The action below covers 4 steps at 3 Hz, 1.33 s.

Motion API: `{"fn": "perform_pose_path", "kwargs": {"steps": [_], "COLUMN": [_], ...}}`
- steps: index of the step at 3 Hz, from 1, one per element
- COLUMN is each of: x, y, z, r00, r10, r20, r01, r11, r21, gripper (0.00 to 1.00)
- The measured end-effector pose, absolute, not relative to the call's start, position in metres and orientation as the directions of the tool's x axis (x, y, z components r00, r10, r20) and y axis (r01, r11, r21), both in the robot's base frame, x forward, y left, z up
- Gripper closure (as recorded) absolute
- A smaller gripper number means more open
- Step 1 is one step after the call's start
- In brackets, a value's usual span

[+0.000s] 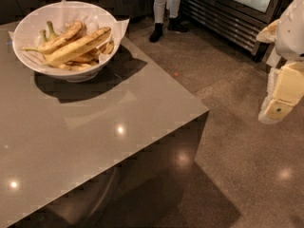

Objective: Pick banana from white bowl

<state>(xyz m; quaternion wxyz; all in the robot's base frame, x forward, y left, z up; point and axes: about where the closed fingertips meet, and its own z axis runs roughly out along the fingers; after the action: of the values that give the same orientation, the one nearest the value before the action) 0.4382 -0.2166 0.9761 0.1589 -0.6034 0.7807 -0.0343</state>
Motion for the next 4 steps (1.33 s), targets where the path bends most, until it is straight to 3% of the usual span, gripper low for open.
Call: {"fn": "perform_pose_path", "kwargs": {"steps": [4], "x": [0.513], "y": [-0.178], "z": [1.001], "r00": [-0.139], "r10": [-0.965], "r20": [-0.222], "r01": [-0.945], "r11": [0.196], "r21": [-0.262], "gripper": [0.00]}}
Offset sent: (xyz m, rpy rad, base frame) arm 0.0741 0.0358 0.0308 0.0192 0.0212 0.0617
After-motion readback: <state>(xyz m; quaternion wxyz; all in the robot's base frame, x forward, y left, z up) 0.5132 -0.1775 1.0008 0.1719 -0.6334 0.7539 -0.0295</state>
